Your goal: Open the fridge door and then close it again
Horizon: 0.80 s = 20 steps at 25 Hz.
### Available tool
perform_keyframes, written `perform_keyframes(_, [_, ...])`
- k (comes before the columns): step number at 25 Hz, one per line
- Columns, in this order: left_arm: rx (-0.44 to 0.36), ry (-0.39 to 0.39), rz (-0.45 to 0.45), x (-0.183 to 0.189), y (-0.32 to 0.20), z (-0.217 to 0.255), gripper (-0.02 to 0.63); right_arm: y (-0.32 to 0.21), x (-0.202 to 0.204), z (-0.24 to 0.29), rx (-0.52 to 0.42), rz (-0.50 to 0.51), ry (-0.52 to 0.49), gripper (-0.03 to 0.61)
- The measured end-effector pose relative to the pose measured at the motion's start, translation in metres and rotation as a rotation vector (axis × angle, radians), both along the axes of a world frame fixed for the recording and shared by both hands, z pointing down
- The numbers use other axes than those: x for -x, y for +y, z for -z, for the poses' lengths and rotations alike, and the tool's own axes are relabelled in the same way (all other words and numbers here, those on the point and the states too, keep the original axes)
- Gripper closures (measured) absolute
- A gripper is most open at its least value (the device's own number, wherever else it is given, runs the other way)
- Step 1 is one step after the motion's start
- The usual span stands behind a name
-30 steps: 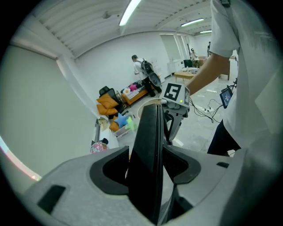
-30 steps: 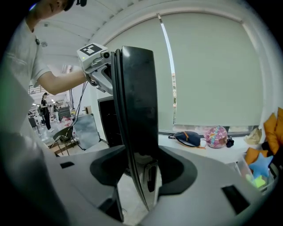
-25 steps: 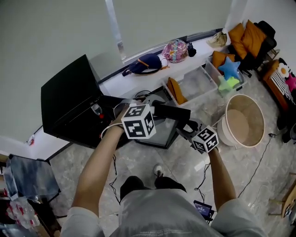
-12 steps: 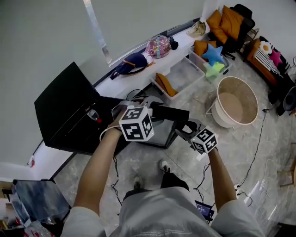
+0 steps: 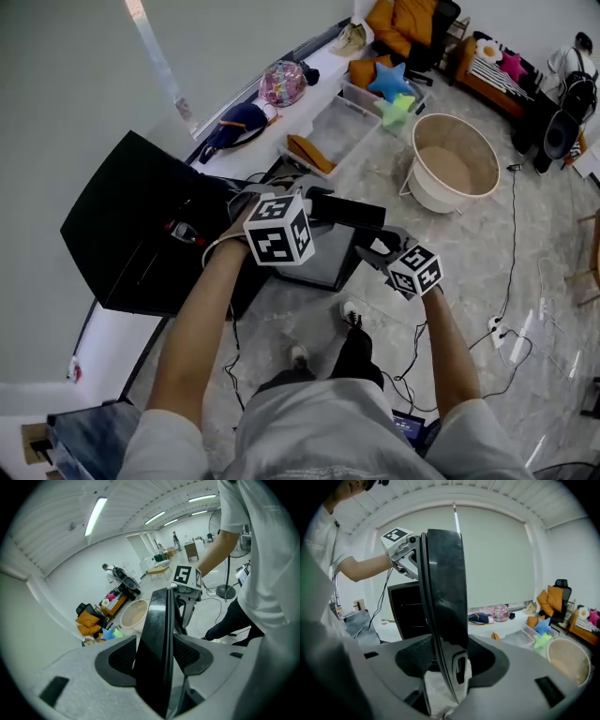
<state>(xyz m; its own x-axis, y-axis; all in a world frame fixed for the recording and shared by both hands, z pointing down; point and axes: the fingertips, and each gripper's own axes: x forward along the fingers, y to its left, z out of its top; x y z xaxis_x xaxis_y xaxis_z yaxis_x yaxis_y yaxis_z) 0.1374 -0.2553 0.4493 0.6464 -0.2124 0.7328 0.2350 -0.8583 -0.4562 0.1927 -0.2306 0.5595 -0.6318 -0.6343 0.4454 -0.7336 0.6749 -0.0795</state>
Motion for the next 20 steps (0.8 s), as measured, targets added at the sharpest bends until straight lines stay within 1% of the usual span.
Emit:
perform_keyframes(5, [-0.008, -0.014, -0.082, 0.01, 0.029, -0.003, 0.382, 0.035, 0.014, -0.001, -0.007, -0.097, -0.011, 0.376])
perform_keyframes(9, [-0.02, -0.035, -0.1, 0.019, 0.044, -0.004, 0.382, 0.055, 0.026, 0.0, -0.006, -0.144, -0.016, 0.376])
perform_keyframes(12, [-0.04, -0.046, -0.084, 0.023, 0.056, -0.006, 0.377, 0.072, 0.033, -0.001, 0.003, -0.153, -0.019, 0.373])
perform_keyframes(16, [-0.122, -0.063, -0.034, 0.029, 0.068, -0.009, 0.37, 0.089, 0.046, 0.0, 0.023, -0.171, -0.042, 0.371])
perform_keyframes(20, [-0.125, -0.089, -0.007, 0.038, 0.087, -0.01, 0.35, 0.113, 0.06, 0.001, 0.034, -0.14, -0.054, 0.367])
